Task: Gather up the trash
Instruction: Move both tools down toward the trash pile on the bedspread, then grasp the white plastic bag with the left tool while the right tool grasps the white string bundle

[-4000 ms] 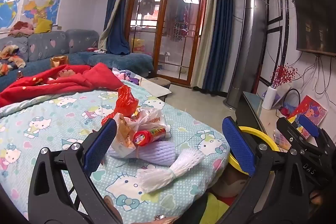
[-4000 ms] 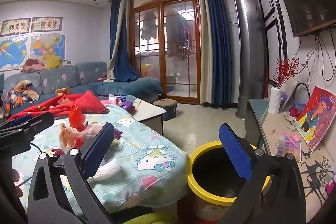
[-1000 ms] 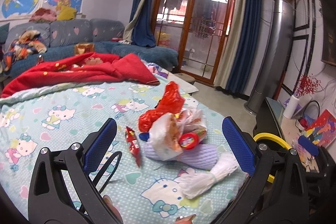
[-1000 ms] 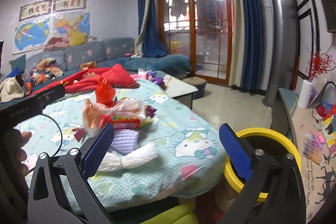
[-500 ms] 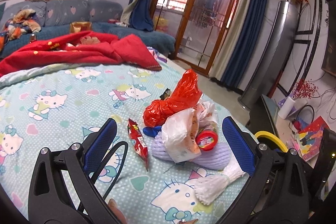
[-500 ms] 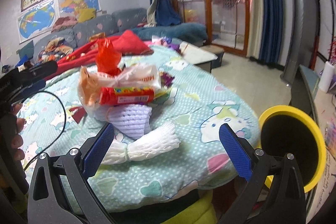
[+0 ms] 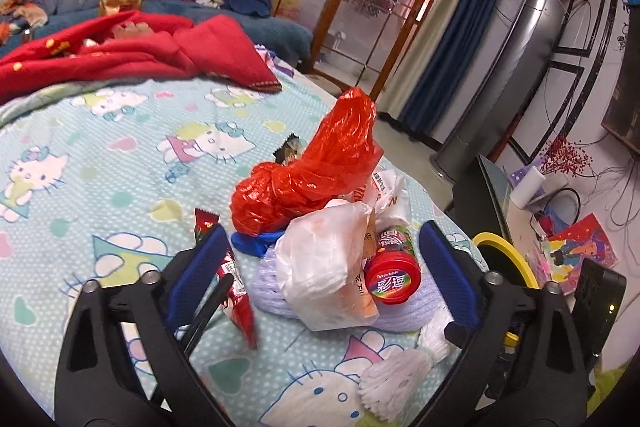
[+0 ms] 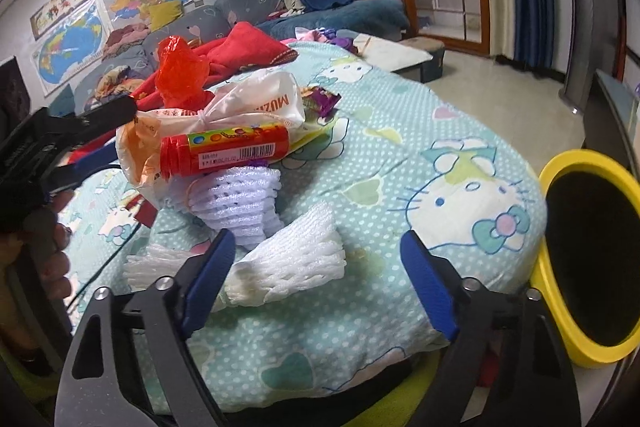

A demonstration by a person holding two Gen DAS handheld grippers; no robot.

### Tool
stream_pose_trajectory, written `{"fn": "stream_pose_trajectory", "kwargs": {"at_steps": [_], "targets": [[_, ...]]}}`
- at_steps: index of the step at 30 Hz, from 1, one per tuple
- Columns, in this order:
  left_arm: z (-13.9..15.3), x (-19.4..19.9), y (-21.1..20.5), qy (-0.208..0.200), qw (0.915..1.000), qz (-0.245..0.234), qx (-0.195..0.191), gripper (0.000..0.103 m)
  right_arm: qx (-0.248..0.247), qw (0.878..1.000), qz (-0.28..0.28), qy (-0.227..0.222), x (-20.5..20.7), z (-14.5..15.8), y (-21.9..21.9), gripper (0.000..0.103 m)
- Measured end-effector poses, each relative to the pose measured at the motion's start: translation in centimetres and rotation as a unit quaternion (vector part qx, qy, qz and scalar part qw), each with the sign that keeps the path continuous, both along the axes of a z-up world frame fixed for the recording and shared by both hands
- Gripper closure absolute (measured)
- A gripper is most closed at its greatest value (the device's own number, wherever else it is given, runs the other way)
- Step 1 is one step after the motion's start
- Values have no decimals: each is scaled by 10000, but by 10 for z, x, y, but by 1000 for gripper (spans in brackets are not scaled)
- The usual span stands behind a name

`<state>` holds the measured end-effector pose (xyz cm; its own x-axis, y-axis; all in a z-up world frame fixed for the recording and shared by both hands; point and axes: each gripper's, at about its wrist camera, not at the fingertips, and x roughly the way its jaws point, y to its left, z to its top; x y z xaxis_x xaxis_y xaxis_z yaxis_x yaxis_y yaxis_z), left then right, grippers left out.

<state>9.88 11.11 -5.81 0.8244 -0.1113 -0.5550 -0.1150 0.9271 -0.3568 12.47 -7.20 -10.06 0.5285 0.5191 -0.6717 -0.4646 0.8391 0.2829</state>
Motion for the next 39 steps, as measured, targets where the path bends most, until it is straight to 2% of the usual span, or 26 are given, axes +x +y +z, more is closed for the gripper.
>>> {"fn": "stream_pose_trajectory", "kwargs": {"at_steps": [3,4,6,8,9,11,12,14,16,19,31,39], "targets": [[-3,1,0,46,9999,-16,-129,23,126,9998,39,166,2,-1,-4,39],[-5,1,1,66,9998,-50,-162,31,166,9996,69,205,2,-1,-6,43],[-6,0,1,113,9997,-86,-198,35,219,9993,133,278,2,-1,-7,55],[-7,0,1,126,9995,-136,-240,44,231,9992,157,293,2,-1,-8,64],[-8,0,0,145,9994,-165,-258,51,225,9992,181,290,0,0,-8,67],[-7,0,-2,153,9995,-174,-226,58,222,9992,197,257,-1,1,-9,71],[-7,0,-3,156,9994,-197,-218,67,225,9992,199,248,-1,2,-9,75],[-6,-1,-5,176,9993,-247,-214,69,231,9993,195,223,1,1,-11,79],[-5,-2,-7,172,9992,-295,-200,78,239,9993,199,197,1,2,-13,83],[-1,-6,-10,136,9992,-325,-173,83,263,9993,197,149,1,6,-15,88],[37,-28,-14,-441,9987,-203,-133,85,367,9985,360,-211,-4,33,-30,90],[59,-40,-23,-695,9972,-265,-113,85,442,9970,201,-601,-5,58,-48,91]]}}
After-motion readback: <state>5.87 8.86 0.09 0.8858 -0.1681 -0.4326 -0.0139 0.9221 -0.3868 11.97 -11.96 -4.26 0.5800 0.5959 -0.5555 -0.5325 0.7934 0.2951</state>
